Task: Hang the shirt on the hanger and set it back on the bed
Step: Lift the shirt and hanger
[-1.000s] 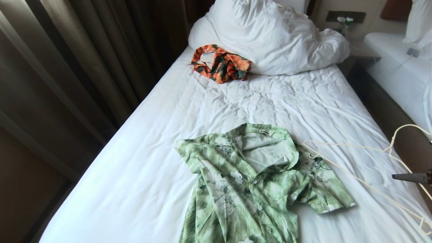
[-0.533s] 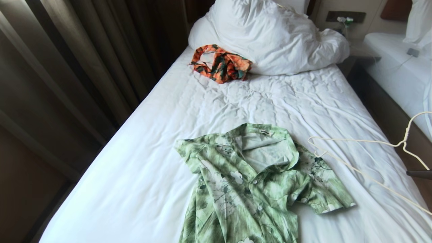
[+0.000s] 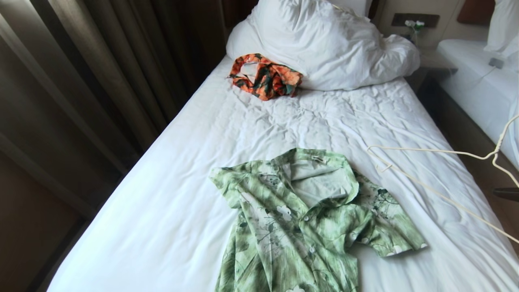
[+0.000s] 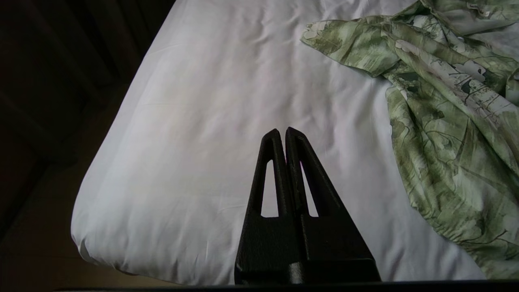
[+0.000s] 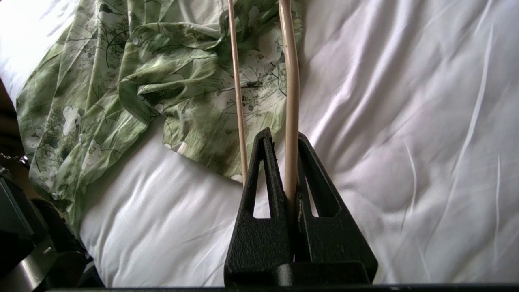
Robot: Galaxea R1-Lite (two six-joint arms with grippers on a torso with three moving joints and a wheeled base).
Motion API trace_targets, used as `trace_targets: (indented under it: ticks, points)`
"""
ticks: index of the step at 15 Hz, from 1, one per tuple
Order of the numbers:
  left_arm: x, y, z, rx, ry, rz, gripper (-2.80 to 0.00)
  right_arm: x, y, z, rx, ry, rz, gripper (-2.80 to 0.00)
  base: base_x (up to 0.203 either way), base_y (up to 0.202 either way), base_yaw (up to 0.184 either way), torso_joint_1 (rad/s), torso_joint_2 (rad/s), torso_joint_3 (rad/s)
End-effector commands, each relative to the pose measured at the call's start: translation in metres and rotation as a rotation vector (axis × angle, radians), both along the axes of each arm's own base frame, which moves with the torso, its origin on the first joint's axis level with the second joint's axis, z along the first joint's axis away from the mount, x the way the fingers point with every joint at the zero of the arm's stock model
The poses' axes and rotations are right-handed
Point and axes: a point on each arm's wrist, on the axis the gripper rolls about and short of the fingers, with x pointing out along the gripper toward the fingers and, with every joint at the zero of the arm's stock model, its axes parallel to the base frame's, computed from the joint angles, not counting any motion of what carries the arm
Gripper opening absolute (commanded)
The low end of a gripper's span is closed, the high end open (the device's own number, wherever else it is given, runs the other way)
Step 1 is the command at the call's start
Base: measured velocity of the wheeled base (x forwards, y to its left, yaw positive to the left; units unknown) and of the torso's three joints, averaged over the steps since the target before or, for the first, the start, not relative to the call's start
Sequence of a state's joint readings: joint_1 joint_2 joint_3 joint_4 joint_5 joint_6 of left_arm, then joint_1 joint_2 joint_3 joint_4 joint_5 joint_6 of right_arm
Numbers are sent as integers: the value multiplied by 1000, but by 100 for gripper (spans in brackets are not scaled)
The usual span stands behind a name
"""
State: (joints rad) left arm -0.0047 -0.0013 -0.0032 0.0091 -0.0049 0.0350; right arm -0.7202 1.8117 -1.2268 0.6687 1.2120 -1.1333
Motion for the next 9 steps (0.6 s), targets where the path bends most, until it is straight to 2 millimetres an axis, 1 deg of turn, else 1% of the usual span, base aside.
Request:
trace_targets:
  ticks: [1, 3, 5, 7, 9]
  points:
    - [0, 0, 0, 0, 1, 0, -280, 8, 11, 2, -30, -52, 67, -280, 0, 0, 0, 0, 0, 0]
    - [0, 0, 0, 0, 1, -1, -280, 12, 26, 8, -56, -93, 128, -280, 0, 0, 0, 0, 0, 0]
    - [0, 0, 0, 0, 1, 0, -280, 7, 48, 19, -41, -146, 197, -280, 0, 0, 0, 0, 0, 0]
    - [0, 0, 0, 0, 1, -2, -280, 3, 73, 17, -19, -165, 286, -280, 0, 0, 0, 0, 0, 0]
    - [0, 0, 0, 0, 1, 0, -280, -1, 90, 18, -45, -215, 342, -280, 0, 0, 0, 0, 0, 0]
